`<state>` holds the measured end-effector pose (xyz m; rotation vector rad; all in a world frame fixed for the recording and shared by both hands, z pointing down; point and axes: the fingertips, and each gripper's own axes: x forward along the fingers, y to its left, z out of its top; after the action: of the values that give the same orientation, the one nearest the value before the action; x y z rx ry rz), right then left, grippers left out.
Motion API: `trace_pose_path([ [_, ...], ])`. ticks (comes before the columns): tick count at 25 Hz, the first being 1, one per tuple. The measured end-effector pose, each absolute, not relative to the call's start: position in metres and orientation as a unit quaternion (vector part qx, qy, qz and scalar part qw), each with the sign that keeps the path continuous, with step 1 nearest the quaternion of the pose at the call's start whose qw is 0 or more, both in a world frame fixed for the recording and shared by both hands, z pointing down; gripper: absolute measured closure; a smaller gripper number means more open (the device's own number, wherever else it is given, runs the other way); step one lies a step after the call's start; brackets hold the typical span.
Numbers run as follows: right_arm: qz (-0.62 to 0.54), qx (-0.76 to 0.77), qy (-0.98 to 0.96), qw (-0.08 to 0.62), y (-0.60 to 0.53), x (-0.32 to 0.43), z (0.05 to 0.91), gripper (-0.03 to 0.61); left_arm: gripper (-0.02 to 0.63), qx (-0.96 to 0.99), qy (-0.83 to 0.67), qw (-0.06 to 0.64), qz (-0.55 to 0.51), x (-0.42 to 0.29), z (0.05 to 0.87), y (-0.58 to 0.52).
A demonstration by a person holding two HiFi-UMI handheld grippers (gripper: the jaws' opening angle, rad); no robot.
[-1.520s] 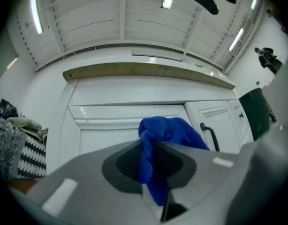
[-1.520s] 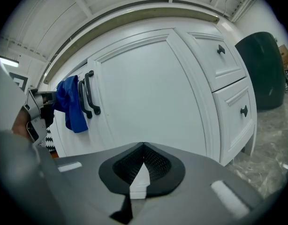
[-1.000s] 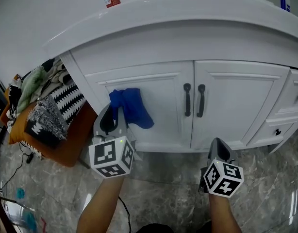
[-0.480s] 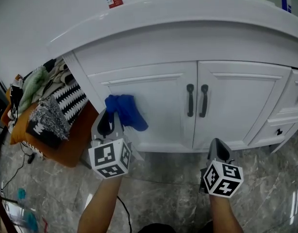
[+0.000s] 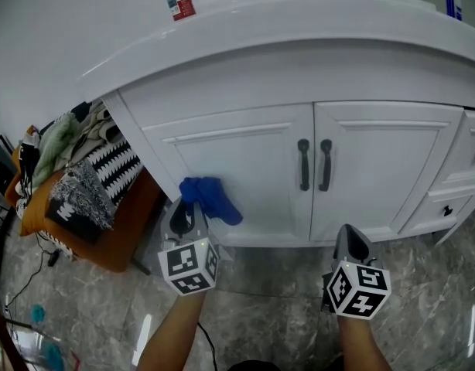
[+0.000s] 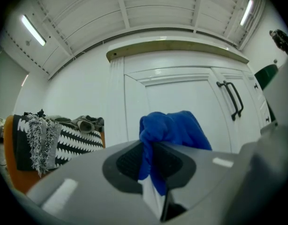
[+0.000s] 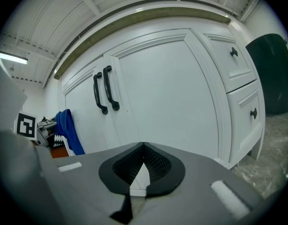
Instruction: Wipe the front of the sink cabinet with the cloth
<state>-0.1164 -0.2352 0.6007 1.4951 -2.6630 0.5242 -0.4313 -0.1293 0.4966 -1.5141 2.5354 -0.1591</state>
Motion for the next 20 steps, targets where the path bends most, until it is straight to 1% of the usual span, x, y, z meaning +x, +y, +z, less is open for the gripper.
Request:
trace_pose_path([
  [9, 0.170, 0.480, -0.861, 0.016, -0.233, -0.115, 0.596, 0.581, 0.555, -0.502, 0.861, 0.056, -0.063, -0.430, 0.535, -0.134],
  [20, 0.172, 0.483, -0.859, 0.009, -0.237, -0.102, 0.592, 0.581, 0.563, -0.505, 0.861, 0.042, -0.053, -0.405, 0.549, -0.146],
])
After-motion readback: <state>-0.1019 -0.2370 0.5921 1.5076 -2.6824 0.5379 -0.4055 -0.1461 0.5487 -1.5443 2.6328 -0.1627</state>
